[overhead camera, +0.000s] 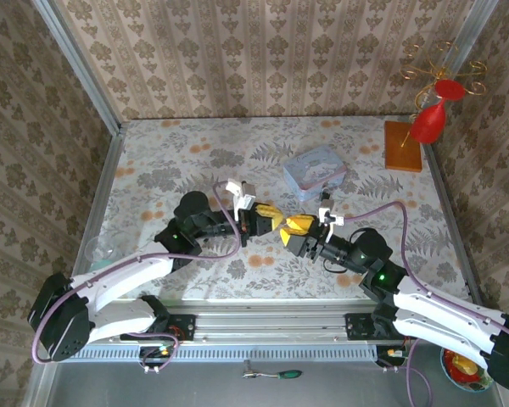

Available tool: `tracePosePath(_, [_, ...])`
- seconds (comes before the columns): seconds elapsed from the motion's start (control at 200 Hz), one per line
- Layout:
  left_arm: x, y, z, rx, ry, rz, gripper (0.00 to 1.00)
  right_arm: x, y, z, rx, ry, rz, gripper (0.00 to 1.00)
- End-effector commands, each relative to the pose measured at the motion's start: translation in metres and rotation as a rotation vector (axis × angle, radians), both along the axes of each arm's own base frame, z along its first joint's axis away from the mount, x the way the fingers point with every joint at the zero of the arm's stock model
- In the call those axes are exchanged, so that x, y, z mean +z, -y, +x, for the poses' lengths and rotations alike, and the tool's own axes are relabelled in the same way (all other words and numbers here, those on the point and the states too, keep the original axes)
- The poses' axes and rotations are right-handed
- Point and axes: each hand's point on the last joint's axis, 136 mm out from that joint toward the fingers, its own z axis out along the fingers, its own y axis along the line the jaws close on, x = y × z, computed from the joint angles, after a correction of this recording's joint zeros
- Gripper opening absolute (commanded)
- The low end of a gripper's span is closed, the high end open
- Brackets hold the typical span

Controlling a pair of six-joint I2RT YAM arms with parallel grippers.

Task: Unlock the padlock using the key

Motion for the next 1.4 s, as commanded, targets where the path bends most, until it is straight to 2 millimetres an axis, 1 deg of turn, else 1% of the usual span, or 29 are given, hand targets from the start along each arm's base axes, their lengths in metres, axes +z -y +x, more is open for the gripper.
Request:
tracePosePath(0.0, [0.007,0.004,-0.006,-0.035,0.041,0.008,0.0,0.007,-0.005,-0.008,0.055,0.04,0.003,0.44])
tracePosePath(0.145, [0.004,0.004,-0.008,-0.05,0.032,0.017,0.0,0.001,-0.004,-0.007,0.045,0.027,-0.01,0.35])
tracePosePath(0.34, [0.002,0.005,-0.011,-0.07,0.033,0.037,0.0,0.004,-0.004,-0.007,0.048,0.034,-0.012,0.22])
tracePosePath(0.49, [0.004,0.005,-0.011,-0.07,0.036,0.038,0.0,0.0,-0.005,-0.007,0.05,0.021,-0.026,0.14])
tracePosePath(0.68, [0.003,0.007,-0.01,-0.075,0.036,0.042,0.0,-0.002,-0.001,-0.002,0.016,-0.001,-0.029,0.0])
tracePosePath(0.77, [0.003,0.009,-0.009,-0.079,0.036,0.049,0.0,-0.002,0.002,0.001,-0.009,-0.016,-0.035,0.0])
tracePosePath(0.805, [0.003,0.009,-0.008,-0.074,0.037,0.05,0.04,-0.003,0.003,0.003,-0.022,-0.022,-0.038,0.0])
tracePosePath(0.865, [0.004,0.009,-0.006,-0.058,0.041,0.051,0.15,-0.005,0.007,0.008,-0.059,-0.043,-0.053,0.0])
tracePosePath(0.9, [0.004,0.008,-0.002,-0.037,0.042,0.055,0.24,-0.007,0.01,0.012,-0.089,-0.059,-0.066,0.0])
tracePosePath(0.975, [0.003,0.004,0.009,0.033,0.026,0.07,0.36,-0.017,0.026,0.026,-0.211,-0.12,-0.127,0.0])
tracePosePath(1.02, [0.003,-0.001,0.026,0.13,0.006,0.09,0.41,-0.025,0.041,0.036,-0.313,-0.16,-0.175,0.0])
tracePosePath(1.045, [0.001,-0.005,0.036,0.186,-0.015,0.111,0.44,-0.03,0.053,0.041,-0.384,-0.186,-0.207,0.0])
tracePosePath(1.09, [-0.005,-0.013,0.056,0.3,-0.054,0.161,0.45,-0.038,0.076,0.048,-0.509,-0.228,-0.262,0.0])
tracePosePath(1.12, [-0.011,-0.019,0.069,0.374,-0.081,0.2,0.46,-0.04,0.09,0.051,-0.582,-0.249,-0.285,0.0])
tracePosePath(1.19, [-0.026,-0.032,0.094,0.494,-0.15,0.291,0.46,-0.046,0.122,0.053,-0.721,-0.295,-0.33,0.0])
tracePosePath(1.24, [-0.036,-0.036,0.108,0.545,-0.203,0.334,0.47,-0.048,0.14,0.051,-0.797,-0.332,-0.335,0.0])
tracePosePath(1.29, [-0.045,-0.034,0.118,0.574,-0.251,0.367,0.48,-0.047,0.156,0.048,-0.853,-0.357,-0.332,0.0])
tracePosePath(1.325, [-0.051,-0.03,0.123,0.578,-0.279,0.382,0.48,-0.045,0.165,0.045,-0.885,-0.37,-0.323,0.0])
tracePosePath(1.395, [-0.061,-0.012,0.128,0.558,-0.299,0.404,0.5,-0.038,0.178,0.038,-0.924,-0.375,-0.302,0.0])
